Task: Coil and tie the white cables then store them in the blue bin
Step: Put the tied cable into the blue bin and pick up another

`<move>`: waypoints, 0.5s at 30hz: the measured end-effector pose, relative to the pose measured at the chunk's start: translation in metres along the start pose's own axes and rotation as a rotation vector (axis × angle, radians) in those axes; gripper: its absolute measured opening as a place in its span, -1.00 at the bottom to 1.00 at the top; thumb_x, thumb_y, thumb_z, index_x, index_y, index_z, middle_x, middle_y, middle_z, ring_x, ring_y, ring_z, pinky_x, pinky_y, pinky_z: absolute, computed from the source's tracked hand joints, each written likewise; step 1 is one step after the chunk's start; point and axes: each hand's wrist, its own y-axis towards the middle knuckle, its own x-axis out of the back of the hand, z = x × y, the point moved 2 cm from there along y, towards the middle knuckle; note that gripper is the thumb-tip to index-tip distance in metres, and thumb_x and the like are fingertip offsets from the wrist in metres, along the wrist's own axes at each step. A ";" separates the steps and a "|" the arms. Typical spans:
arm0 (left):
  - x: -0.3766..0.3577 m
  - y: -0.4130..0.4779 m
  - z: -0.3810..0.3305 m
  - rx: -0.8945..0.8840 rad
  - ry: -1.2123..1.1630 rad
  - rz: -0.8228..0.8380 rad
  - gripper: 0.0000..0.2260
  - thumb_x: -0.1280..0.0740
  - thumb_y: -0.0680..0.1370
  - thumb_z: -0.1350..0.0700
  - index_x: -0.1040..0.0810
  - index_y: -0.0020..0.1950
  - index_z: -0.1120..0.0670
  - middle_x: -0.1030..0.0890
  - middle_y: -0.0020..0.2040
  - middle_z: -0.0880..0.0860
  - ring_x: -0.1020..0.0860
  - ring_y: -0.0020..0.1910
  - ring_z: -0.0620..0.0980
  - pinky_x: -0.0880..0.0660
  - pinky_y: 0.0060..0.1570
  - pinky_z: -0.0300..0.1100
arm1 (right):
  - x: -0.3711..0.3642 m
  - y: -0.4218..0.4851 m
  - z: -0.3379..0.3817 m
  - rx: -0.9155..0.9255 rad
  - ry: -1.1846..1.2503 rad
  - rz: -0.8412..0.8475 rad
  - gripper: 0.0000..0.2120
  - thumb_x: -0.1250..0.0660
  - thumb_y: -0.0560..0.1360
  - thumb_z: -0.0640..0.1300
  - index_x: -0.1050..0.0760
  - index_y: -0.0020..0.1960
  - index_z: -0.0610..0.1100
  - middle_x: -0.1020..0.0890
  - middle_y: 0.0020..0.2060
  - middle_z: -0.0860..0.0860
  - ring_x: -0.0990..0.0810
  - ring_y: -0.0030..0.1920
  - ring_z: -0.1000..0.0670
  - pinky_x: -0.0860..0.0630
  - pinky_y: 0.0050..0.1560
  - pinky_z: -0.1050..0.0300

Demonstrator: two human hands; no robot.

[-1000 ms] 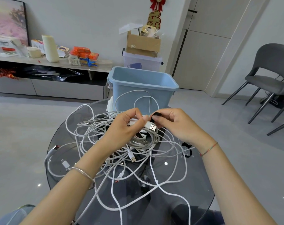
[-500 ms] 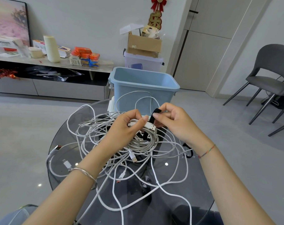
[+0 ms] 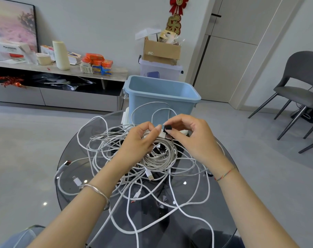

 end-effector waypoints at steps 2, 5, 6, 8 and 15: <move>0.001 0.001 0.002 0.046 -0.046 -0.008 -0.72 -0.25 0.59 0.03 -0.34 -0.30 0.06 -0.17 -0.51 -0.08 -0.10 -0.55 -0.10 0.01 -0.39 -0.10 | 0.000 -0.002 0.001 0.039 -0.069 -0.018 -0.85 -0.39 0.46 -0.27 -0.65 -0.09 -0.03 -0.69 -0.21 0.15 -0.65 -0.12 0.16 -0.55 0.02 0.24; 0.002 0.004 0.006 0.109 -0.103 -0.023 -0.77 -0.25 0.60 0.02 -0.40 -0.17 0.14 -0.19 -0.47 -0.04 -0.13 -0.55 -0.11 -0.09 -0.41 -0.18 | 0.001 -0.004 0.000 0.086 -0.173 -0.020 -0.82 -0.40 0.45 -0.26 -0.68 -0.06 -0.02 -0.68 -0.17 0.20 -0.63 -0.10 0.24 -0.52 0.00 0.34; 0.002 0.005 0.008 0.126 -0.118 -0.028 -0.80 -0.24 0.60 0.02 -0.43 -0.09 0.15 -0.19 -0.43 -0.01 -0.14 -0.56 -0.12 -0.15 -0.43 -0.23 | 0.001 -0.004 -0.001 0.105 -0.190 -0.006 -0.82 -0.41 0.45 -0.25 -0.68 -0.04 -0.02 -0.67 -0.15 0.21 -0.62 -0.07 0.26 -0.50 0.01 0.38; 0.002 0.006 0.010 0.152 -0.143 -0.035 -0.81 -0.24 0.61 0.01 -0.44 0.00 0.14 -0.20 -0.38 0.04 -0.16 -0.55 -0.12 -0.24 -0.48 -0.31 | -0.001 -0.004 -0.002 0.138 -0.218 0.019 -0.83 -0.40 0.47 -0.22 -0.67 0.00 -0.02 -0.67 -0.09 0.21 -0.60 -0.02 0.28 -0.46 0.06 0.42; 0.004 0.006 0.010 0.223 -0.146 -0.015 -0.73 -0.20 0.62 -0.04 -0.47 0.05 0.16 -0.26 -0.44 -0.04 -0.20 -0.55 -0.13 -0.29 -0.44 -0.31 | -0.003 -0.005 -0.008 0.101 -0.280 0.115 -0.72 -0.43 0.44 -0.16 -0.62 0.11 0.08 -0.62 0.07 0.26 -0.53 0.12 0.32 -0.42 0.22 0.35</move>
